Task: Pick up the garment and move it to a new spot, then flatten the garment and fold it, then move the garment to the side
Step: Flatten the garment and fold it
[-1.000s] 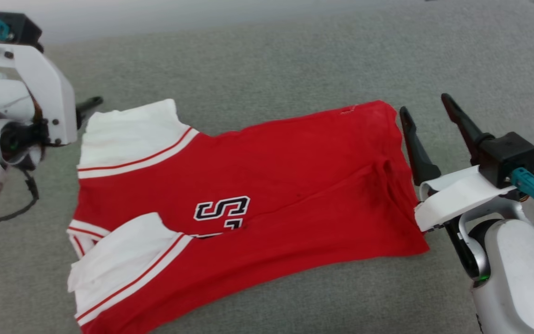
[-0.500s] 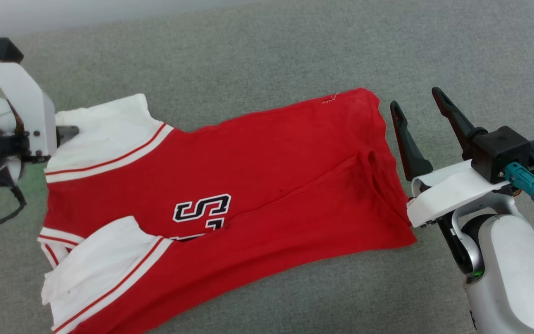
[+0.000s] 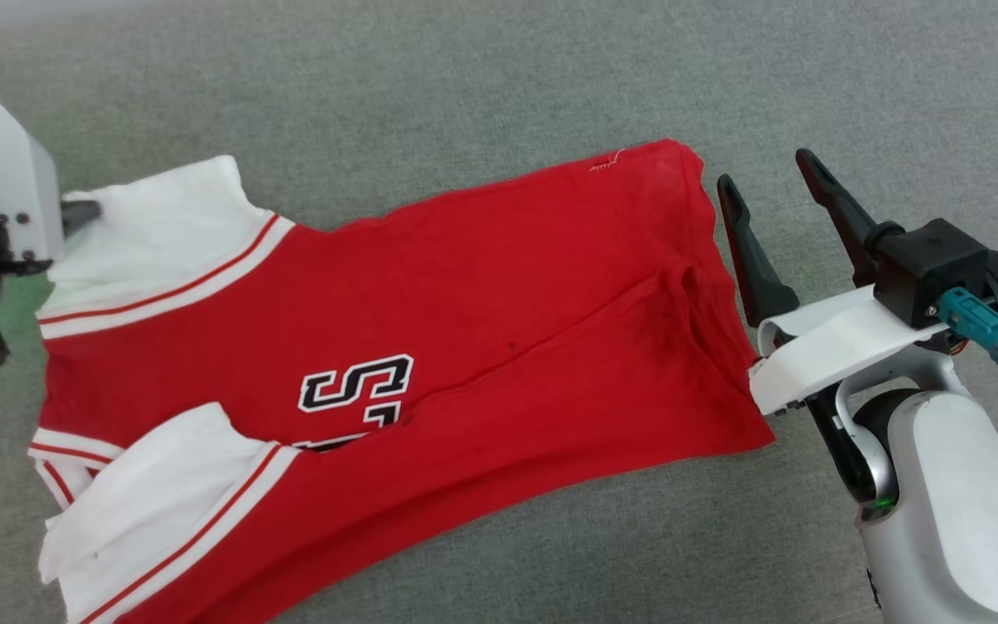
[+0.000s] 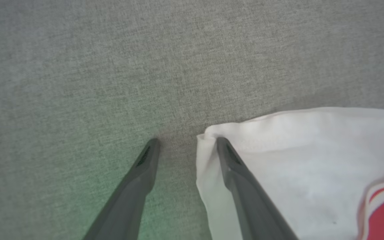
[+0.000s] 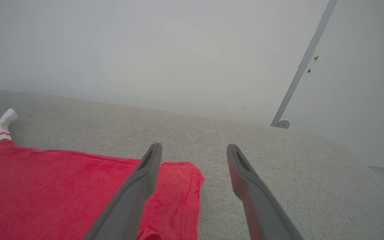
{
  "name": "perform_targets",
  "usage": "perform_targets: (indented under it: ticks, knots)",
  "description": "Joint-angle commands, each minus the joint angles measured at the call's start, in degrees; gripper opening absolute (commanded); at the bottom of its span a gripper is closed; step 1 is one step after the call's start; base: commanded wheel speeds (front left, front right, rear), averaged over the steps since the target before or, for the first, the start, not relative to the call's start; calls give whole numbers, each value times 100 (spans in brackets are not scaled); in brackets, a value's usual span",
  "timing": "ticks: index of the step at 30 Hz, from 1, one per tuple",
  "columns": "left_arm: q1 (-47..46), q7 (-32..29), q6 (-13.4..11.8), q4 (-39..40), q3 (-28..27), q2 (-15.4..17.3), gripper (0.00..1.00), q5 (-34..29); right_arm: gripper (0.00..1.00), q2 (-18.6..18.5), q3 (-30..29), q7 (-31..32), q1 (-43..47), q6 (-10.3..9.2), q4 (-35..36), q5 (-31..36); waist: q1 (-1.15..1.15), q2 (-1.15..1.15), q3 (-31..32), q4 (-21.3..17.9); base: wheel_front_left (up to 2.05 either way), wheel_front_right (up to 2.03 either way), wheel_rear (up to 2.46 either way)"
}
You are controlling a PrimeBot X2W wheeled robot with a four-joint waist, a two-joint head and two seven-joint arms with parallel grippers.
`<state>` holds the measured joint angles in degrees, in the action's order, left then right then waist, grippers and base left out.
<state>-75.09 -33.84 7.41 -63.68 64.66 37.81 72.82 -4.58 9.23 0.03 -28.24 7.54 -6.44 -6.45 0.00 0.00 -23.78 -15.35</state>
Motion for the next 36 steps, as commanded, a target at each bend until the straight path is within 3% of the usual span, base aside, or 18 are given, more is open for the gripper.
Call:
perform_targets:
  ticks: [1, 2, 3, 10, 16, 25, 36]
  knots:
    - [209, -114, 8, -33, 73, -89, 58, 54, 100, 25, -16, 9, -65, -11, 31, 16, 0, 0, -67, -45, 0, 0, 0]
    - [246, -215, 9, 3, 101, -113, 39, 88, 100, 36, -33, 39, -65, -11, 35, 12, 0, 0, -89, -51, 0, 0, 0]
    - [297, -336, 11, 16, 110, -126, 0, 129, 100, 42, -39, 52, -60, -11, 40, 6, 0, 0, -106, -54, 0, 0, 0]
    - [258, -617, 12, 124, 143, -105, 0, 254, 100, 99, -188, 504, -197, -11, 68, -153, 0, 0, -161, -17, 0, 0, 0]
    - [113, -624, 12, 292, 162, -97, 0, 291, 100, 133, -345, 1395, -654, -11, -219, -247, 0, 0, -206, 74, 0, 0, 0]
    - [-87, -501, 13, 592, 225, -182, 0, 333, 100, 28, -163, 2739, -1644, -11, -1534, -582, 0, 0, -344, 302, 0, 0, 0]
    - [-156, -430, 13, 754, 319, -160, 0, 433, 100, -79, 61, 3702, -2385, -11, -3008, -958, 0, 0, -402, 467, 0, 0, 0]
